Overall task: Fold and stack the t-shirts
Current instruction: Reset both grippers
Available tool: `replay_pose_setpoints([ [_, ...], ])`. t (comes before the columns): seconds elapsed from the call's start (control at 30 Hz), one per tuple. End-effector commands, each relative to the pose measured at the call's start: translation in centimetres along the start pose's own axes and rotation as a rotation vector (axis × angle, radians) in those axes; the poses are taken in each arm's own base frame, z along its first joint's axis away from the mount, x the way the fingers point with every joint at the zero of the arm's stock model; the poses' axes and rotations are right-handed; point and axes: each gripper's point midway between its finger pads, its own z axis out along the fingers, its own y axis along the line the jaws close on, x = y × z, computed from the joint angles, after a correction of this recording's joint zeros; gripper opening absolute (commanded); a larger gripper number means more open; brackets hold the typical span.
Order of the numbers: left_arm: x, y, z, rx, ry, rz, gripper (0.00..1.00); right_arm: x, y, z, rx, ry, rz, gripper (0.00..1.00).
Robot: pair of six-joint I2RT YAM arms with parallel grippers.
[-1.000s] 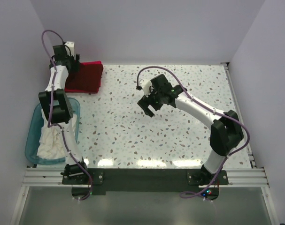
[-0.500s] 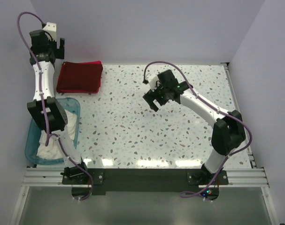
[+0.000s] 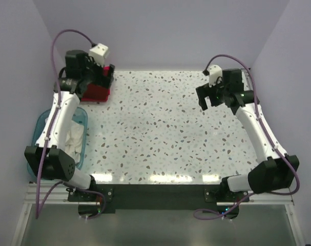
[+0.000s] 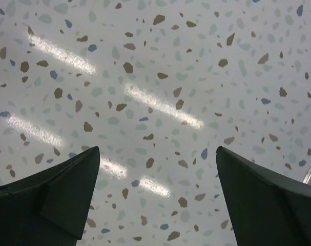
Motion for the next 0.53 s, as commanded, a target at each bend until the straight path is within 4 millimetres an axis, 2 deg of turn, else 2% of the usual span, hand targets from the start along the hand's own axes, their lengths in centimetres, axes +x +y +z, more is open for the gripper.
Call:
replay_pose_setpoints([
  [0.0,3.5,-6.1,-0.8,0.135,0.073,-0.010,1.00,3.3,0.9,-1.8,-0.039,0.047,0.062,0.99],
  [0.03,4.5,-6.7,-0.9,0.146,0.100,-0.031,1.00,3.9,1.1,-1.9,-0.048,0.060,0.073,0.99],
  [0.07,6.4,-7.6,-0.9,0.167,0.146,-0.058,1.00,5.4,1.6,-1.6,-0.059,0.093,0.086,0.99],
  [0.13,8.0,-8.5,-1.7,0.186,0.171,-0.097,1.00,6.6,2.3,-1.8,-0.077,0.103,0.114,0.99],
  [0.17,9.7,-9.0,-2.3,0.186,0.194,-0.111,1.00,8.2,2.9,-1.5,-0.094,0.137,0.130,0.99],
  [0.23,11.9,-9.6,-2.7,0.198,0.232,-0.121,1.00,9.0,3.6,-1.8,-0.110,0.136,0.154,0.99],
  [0.27,12.0,-9.7,-3.1,0.196,0.228,-0.121,1.00,9.9,4.2,-1.8,-0.131,0.151,0.161,0.99],
  [0.37,13.4,-9.7,-3.9,0.178,0.257,-0.121,1.00,10.8,4.9,-2.7,-0.142,0.147,0.168,0.99],
  [0.43,13.3,-9.3,-4.2,0.154,0.256,-0.111,1.00,11.1,5.1,-3.1,-0.144,0.144,0.171,0.99],
  [0.5,12.2,-8.6,-4.8,0.118,0.235,-0.110,1.00,11.0,5.3,-3.6,-0.148,0.129,0.163,0.99],
])
